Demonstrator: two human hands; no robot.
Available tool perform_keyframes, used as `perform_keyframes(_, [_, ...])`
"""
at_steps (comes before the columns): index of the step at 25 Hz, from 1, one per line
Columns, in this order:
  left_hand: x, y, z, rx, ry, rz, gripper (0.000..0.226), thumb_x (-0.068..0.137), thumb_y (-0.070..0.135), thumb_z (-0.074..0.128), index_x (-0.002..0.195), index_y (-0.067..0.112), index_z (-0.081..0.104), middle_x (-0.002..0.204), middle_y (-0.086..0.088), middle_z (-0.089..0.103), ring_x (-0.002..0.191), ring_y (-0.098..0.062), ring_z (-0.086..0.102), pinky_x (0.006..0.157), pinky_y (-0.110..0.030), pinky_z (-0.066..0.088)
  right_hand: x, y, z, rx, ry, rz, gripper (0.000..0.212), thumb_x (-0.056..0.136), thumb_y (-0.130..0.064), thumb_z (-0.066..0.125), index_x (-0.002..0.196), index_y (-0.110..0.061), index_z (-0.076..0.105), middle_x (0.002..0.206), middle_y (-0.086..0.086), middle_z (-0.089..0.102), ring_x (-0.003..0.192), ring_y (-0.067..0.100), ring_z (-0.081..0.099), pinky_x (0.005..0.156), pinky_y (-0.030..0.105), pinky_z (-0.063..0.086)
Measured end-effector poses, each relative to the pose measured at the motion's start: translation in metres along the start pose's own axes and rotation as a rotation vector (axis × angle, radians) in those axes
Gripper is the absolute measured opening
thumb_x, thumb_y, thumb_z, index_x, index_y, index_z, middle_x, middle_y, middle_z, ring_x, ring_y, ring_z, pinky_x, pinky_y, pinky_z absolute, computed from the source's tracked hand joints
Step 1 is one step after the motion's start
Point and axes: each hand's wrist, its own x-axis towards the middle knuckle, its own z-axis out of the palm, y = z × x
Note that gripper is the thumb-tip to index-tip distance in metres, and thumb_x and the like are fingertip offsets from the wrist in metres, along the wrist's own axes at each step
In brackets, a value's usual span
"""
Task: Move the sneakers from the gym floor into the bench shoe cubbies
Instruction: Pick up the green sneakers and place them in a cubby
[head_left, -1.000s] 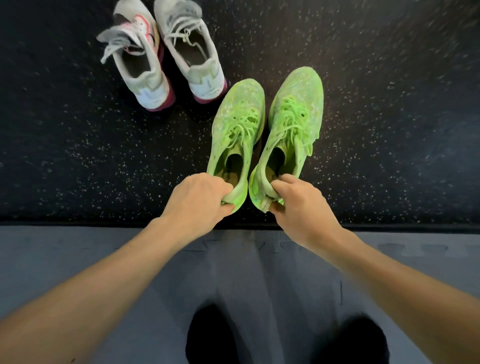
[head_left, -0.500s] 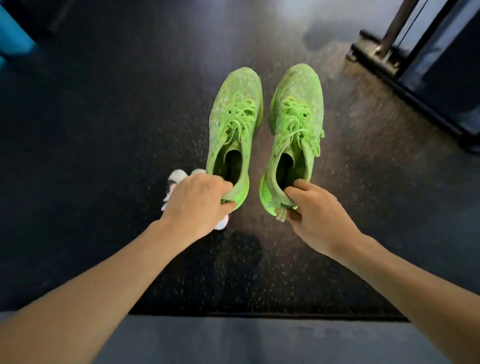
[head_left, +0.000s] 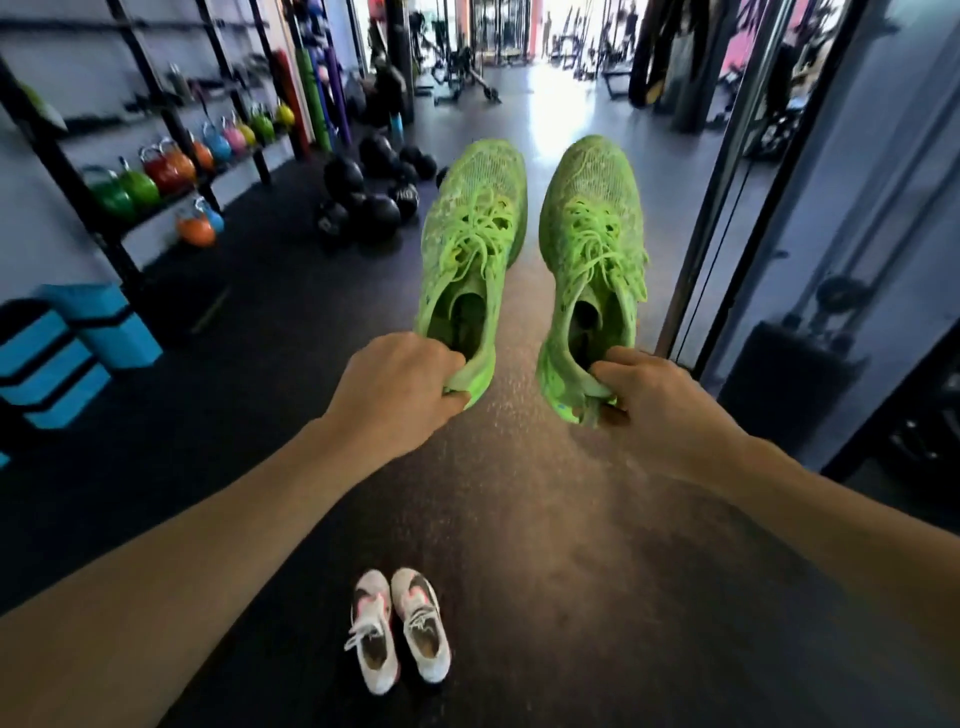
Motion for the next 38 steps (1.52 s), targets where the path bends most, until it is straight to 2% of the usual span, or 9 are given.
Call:
perform_keyframes(5, [0.039,0.018,-0.139,0.037,0.106,0.004,0.029,0.087,0.043,0.061,0.075,0.017,0.057,0.07,-0.003,0.051,0.075,-0.031,0.06,0.061,-0.036,0.044,0.03,-0.032,-0.14,-0.083,0.125,-0.044,0.017,0.082,-0.01,0.061,0.099,-0.01,0.062,0.093,0.005,0.053,0.083,0.034,0.057,0.072,0.044,0.048])
perform_keyframes(9, [0.053,0.032,-0.228,0.034,0.178,0.007,0.029,0.085,0.043,0.062,0.074,0.016,0.058,0.073,-0.007,0.058,0.077,-0.035,0.061,0.063,-0.037,0.046,0.033,-0.054,-0.225,-0.118,0.193,-0.08,0.014,0.081,-0.01,0.061,0.095,-0.009,0.062,0.092,0.007,0.055,0.082,0.034,0.057,0.07,0.043,0.048])
perform_keyframes(13, [0.062,0.051,-0.284,0.032,0.237,0.021,0.037,0.083,0.044,0.064,0.063,0.021,0.042,0.068,-0.008,0.05,0.077,-0.038,0.06,0.059,-0.034,0.038,0.026,-0.062,-0.289,-0.187,0.238,-0.07,0.012,0.082,-0.011,0.059,0.094,-0.012,0.061,0.094,0.006,0.056,0.081,0.033,0.057,0.068,0.043,0.049])
perform_keyframes(16, [0.067,0.075,-0.311,0.03,0.296,0.092,0.032,0.081,0.042,0.066,0.066,0.018,0.052,0.07,-0.01,0.055,0.076,-0.037,0.06,0.058,-0.033,0.035,0.008,-0.064,-0.331,-0.254,0.262,-0.047,0.012,0.082,-0.013,0.059,0.094,-0.012,0.061,0.096,0.007,0.057,0.084,0.032,0.058,0.067,0.039,0.047])
perform_keyframes(18, [0.071,0.093,-0.321,0.019,0.325,0.128,0.033,0.08,0.042,0.066,0.065,0.017,0.052,0.063,-0.006,0.047,0.074,-0.037,0.059,0.056,-0.031,0.032,-0.004,-0.066,-0.351,-0.283,0.262,-0.029,0.013,0.082,-0.012,0.059,0.095,-0.012,0.061,0.097,0.006,0.057,0.085,0.031,0.057,0.069,0.039,0.048])
perform_keyframes(21, [0.08,0.125,-0.329,-0.012,0.349,0.227,0.041,0.079,0.043,0.065,0.06,0.018,0.039,0.063,-0.006,0.043,0.075,-0.038,0.058,0.056,-0.032,0.033,-0.037,-0.071,-0.379,-0.337,0.26,0.042,0.013,0.08,-0.009,0.059,0.093,-0.011,0.06,0.096,0.007,0.056,0.085,0.031,0.056,0.069,0.038,0.046])
perform_keyframes(26, [0.078,0.183,-0.34,-0.135,0.404,0.481,0.028,0.076,0.038,0.068,0.066,0.013,0.059,0.054,0.001,0.039,0.062,-0.033,0.055,0.048,-0.03,0.025,-0.11,-0.09,-0.414,-0.399,0.299,0.263,0.012,0.078,-0.006,0.058,0.089,-0.011,0.06,0.093,0.003,0.055,0.082,0.032,0.056,0.07,0.043,0.048])
perform_keyframes(34, [0.035,0.321,-0.376,-0.359,0.412,0.884,0.029,0.079,0.035,0.069,0.063,0.015,0.058,0.049,0.007,0.038,0.05,-0.018,0.043,0.051,-0.028,0.027,-0.278,-0.139,-0.467,-0.559,0.421,0.616,0.006,0.079,-0.013,0.064,0.084,-0.013,0.061,0.087,0.001,0.054,0.079,0.033,0.059,0.065,0.044,0.049])
perform_keyframes(38, [-0.012,0.411,-0.398,-0.446,0.415,1.072,0.029,0.08,0.039,0.067,0.066,0.016,0.058,0.056,0.001,0.048,0.061,-0.026,0.053,0.057,-0.032,0.042,-0.381,-0.175,-0.498,-0.654,0.456,0.764,0.007,0.079,-0.011,0.065,0.086,-0.011,0.064,0.088,0.006,0.059,0.077,0.031,0.059,0.066,0.042,0.049])
